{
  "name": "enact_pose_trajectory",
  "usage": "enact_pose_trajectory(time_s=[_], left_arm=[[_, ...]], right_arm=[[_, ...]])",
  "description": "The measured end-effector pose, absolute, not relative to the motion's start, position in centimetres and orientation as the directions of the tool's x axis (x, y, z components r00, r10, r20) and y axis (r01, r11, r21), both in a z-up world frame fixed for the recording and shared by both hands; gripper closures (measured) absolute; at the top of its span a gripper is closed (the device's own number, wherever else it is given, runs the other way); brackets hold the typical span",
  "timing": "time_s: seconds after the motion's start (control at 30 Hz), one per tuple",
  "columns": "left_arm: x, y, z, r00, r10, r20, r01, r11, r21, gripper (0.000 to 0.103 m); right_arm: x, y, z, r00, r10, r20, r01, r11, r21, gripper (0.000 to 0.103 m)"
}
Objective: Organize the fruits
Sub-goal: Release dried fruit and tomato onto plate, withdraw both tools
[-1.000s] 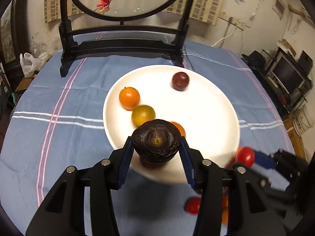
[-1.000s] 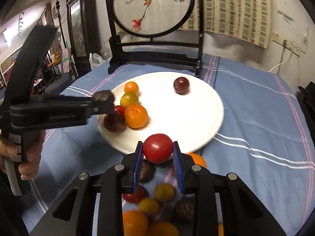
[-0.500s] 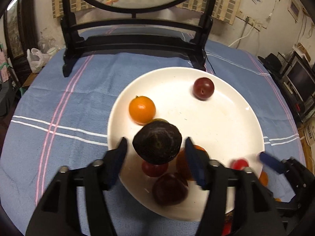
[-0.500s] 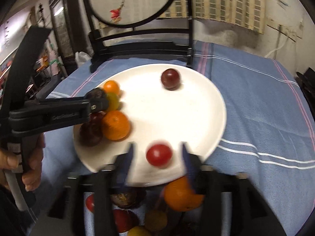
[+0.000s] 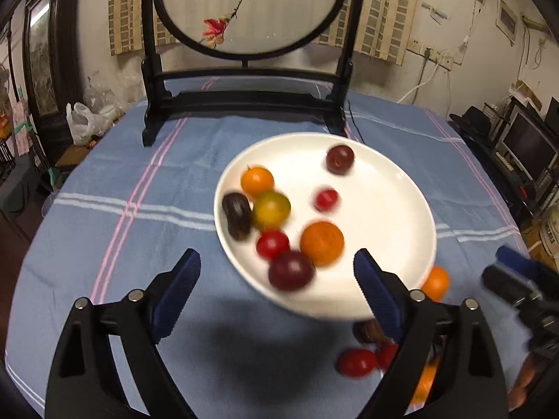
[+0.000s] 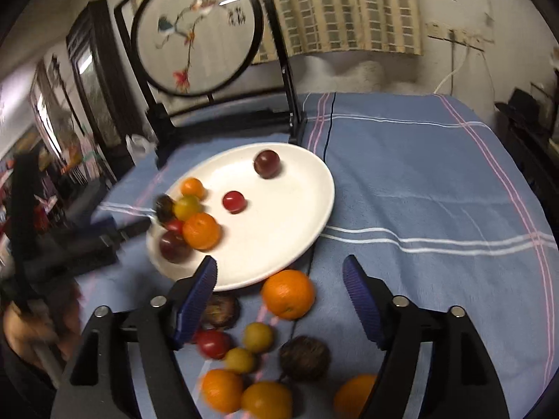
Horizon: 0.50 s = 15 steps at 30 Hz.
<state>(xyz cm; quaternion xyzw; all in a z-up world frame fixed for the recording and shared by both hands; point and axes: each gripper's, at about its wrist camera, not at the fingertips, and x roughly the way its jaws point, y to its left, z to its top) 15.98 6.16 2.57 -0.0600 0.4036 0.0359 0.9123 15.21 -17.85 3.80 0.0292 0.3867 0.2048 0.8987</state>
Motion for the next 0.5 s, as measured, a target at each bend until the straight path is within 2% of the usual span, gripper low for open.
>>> enact_pose_trajectory(time_s=[0.1, 0.33, 0.5], left_arm=[[14.2, 5.5, 2.2, 0.67, 0.017, -0.742, -0.094, 0.994, -0.062, 0.016], [10.5, 6.0, 1.9, 0.678, 0.034, -0.735, -0.094, 0.995, -0.042, 0.016], [10.5, 6.7, 1.6, 0.665, 0.027, -0.746, -0.11, 0.992, -0.062, 0.016]], right_arm=[[11.7, -17.4, 7.3, 0.645, 0.405, -0.648, -0.381, 0.905, 0.187, 0.017], [5.3, -18.1, 12.6, 0.617, 0.496, -0.611, -0.469, 0.855, 0.22, 0.013], [5.4, -18.3, 13.5, 0.747, 0.35, -0.565, -0.4, 0.916, 0.039, 0.006]])
